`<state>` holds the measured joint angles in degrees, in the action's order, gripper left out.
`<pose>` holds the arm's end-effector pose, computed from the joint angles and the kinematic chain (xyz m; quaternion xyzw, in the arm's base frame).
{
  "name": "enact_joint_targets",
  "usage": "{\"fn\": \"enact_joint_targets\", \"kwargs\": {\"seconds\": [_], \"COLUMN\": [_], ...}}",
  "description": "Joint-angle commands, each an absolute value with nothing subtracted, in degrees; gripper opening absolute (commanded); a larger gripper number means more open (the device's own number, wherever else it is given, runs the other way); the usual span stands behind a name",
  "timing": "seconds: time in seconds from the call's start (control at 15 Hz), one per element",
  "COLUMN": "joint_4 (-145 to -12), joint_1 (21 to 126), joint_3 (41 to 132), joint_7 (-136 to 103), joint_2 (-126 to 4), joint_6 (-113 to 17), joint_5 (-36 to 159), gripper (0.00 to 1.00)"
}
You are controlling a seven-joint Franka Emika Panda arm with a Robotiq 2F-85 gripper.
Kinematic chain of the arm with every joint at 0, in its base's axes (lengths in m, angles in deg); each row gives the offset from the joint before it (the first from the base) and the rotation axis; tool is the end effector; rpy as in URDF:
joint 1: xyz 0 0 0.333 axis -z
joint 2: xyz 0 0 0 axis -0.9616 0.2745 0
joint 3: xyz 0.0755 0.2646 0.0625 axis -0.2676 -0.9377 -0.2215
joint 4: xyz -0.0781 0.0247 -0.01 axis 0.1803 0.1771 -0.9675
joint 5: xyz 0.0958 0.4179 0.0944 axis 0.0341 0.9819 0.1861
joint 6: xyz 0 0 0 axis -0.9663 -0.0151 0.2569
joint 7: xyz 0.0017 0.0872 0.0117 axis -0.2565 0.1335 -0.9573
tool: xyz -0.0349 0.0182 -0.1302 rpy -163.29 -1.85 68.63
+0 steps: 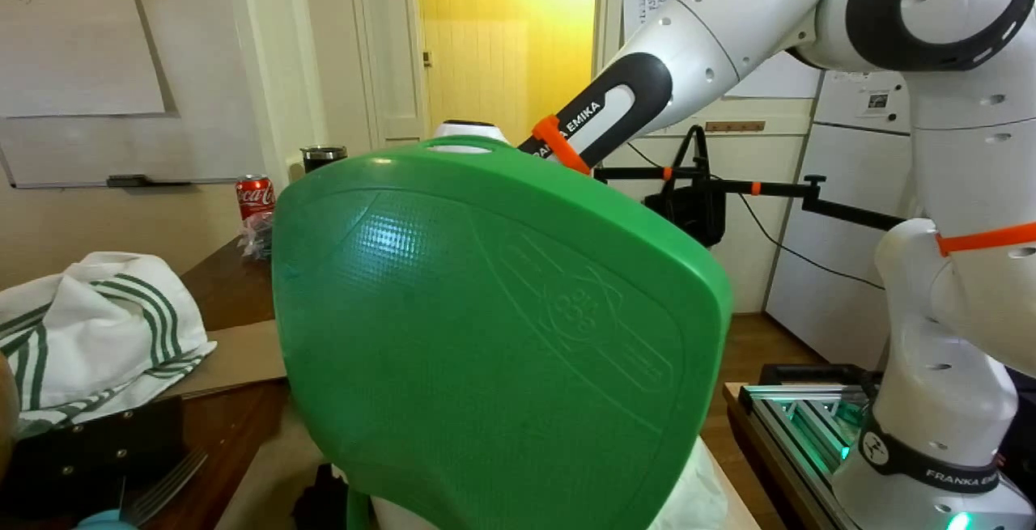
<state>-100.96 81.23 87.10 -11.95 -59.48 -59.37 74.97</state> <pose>0.6432 -0.1293 0.2356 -0.9626 0.2385 -0.1208 0.0441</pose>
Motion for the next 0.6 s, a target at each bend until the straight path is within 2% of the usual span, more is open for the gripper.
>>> {"fn": "enact_joint_targets", "kwargs": {"seconds": [0.0, 0.53], "joint_4": [-97.8, -95.5], "joint_1": [81.4, 81.6], "joint_3": [86.9, 86.7], "joint_7": [-12.6, -11.8], "joint_2": [-56.1, -52.7], "joint_6": [-58.5, -59.3], "joint_5": [76.3, 77.4], "gripper": [1.00, 1.00]}}
